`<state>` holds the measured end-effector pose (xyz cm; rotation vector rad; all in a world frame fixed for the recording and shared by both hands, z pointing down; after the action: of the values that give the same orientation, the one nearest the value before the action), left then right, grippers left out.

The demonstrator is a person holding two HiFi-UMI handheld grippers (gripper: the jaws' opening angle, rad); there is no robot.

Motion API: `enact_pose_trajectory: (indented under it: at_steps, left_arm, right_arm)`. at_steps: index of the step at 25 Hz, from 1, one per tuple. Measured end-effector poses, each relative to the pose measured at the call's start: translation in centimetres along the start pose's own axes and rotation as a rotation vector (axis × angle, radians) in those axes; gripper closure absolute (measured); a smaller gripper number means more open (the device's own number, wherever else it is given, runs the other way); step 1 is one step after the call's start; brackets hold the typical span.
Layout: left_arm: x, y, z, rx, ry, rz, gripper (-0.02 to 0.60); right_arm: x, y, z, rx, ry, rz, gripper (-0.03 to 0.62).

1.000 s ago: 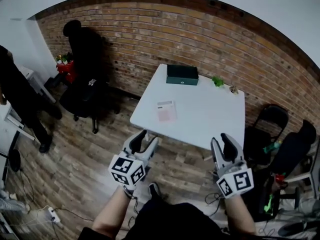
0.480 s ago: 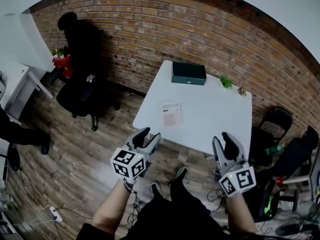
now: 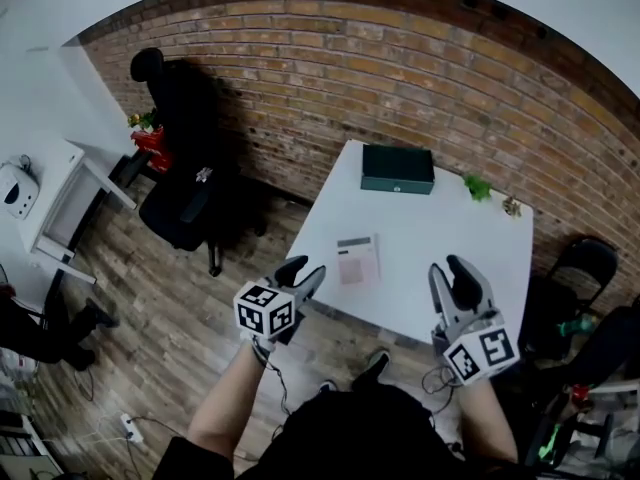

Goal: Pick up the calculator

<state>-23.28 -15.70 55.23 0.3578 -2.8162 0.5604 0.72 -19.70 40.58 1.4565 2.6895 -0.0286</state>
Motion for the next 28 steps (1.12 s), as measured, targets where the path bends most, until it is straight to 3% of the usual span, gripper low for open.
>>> enact_pose_trajectory:
  at_steps: [7, 13, 20, 28]
  left_arm:
    - [3.4, -7.9, -1.8, 0.148, 0.056, -0.035, 0.39]
    - [6.5, -13.6, -5.6, 0.317, 0.079, -0.109, 0.39]
    - [9.2, -20.2, -9.6, 0.501, 0.098, -0.255, 0.383]
    - [7.6, -24.3, -12.8, 0.667, 0.08, -0.406, 0.383]
  right_arm:
    - [-6.3, -1.6, -0.5, 0.023, -0.06, 0.011, 0.464]
    - [-7.3, -4.5, -1.7, 0.092, -0.062, -0.037, 0.465]
    - [-7.1, -7.3, -3.0, 0.103, -0.109, -0.184, 0.468]
    - [-7.7, -6.2, -3.8, 0.082, -0.14, -0.361, 0.474]
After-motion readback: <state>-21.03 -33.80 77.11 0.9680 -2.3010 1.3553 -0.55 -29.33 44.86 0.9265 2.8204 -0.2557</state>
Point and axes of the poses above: the fingertips, and each gripper's own axes: y backward along the fingers, x to its left, z out of its top, the point moved 1 cm from there along y, backward along the fingers, and after that the axes turned 6 degrees about z, right-handed, at the moved point
